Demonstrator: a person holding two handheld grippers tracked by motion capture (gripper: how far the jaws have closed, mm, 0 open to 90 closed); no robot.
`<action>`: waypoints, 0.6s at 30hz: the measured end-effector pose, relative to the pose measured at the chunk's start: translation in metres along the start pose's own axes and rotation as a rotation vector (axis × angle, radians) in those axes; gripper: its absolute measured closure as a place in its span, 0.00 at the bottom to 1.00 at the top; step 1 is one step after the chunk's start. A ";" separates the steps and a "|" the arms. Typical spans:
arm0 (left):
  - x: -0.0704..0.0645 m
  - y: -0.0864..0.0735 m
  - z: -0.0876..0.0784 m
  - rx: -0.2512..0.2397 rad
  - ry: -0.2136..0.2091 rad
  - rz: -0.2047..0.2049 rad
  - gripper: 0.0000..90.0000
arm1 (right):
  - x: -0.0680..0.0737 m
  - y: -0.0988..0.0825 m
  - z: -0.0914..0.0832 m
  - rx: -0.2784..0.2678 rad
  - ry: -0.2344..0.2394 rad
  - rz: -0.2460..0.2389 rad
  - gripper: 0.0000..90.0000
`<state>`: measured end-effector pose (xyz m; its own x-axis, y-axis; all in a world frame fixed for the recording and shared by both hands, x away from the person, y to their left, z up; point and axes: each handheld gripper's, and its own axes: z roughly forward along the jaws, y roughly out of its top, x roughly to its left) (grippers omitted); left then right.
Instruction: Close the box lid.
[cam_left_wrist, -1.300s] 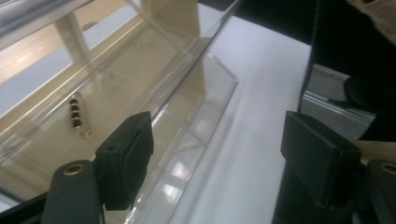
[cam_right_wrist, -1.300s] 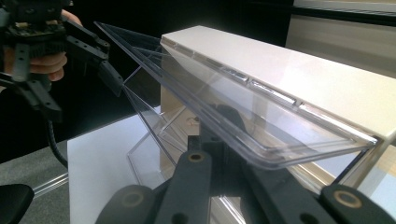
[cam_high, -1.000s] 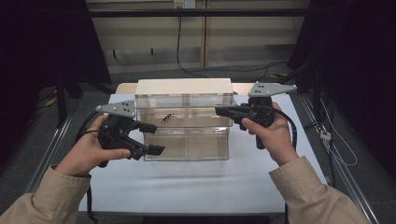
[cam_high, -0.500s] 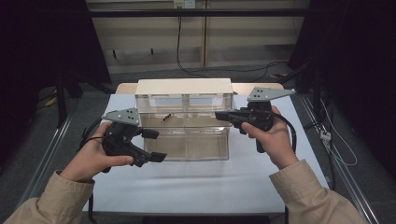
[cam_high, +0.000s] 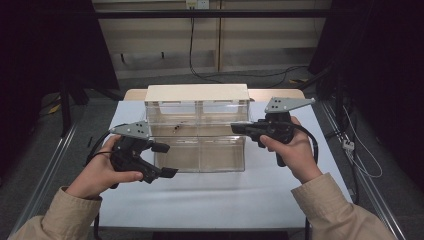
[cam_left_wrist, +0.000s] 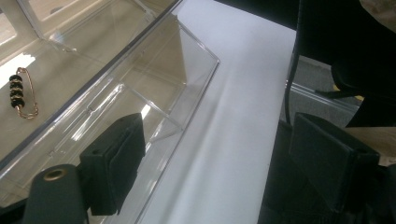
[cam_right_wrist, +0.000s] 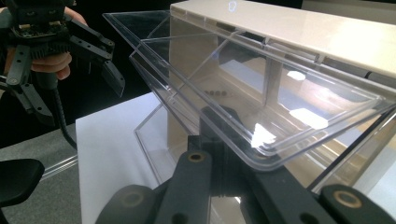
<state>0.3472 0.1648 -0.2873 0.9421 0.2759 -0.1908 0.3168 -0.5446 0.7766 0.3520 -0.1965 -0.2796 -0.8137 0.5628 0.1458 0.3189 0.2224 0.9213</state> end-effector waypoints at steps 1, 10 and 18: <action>0.000 0.000 0.000 0.000 0.000 0.000 0.20 | 0.000 -0.001 0.000 0.005 0.001 -0.001 1.00; 0.001 -0.005 0.004 0.007 0.002 -0.002 0.20 | 0.001 -0.007 0.001 0.030 0.007 -0.003 1.00; 0.002 -0.010 0.007 0.012 0.001 -0.008 0.20 | 0.000 -0.012 0.002 0.032 0.013 0.002 1.00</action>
<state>0.3472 0.1654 -0.2993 0.9393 0.2814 -0.1963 0.3257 -0.5516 0.7679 0.3489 -0.1972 -0.2914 -0.8190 0.5531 0.1526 0.3360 0.2468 0.9090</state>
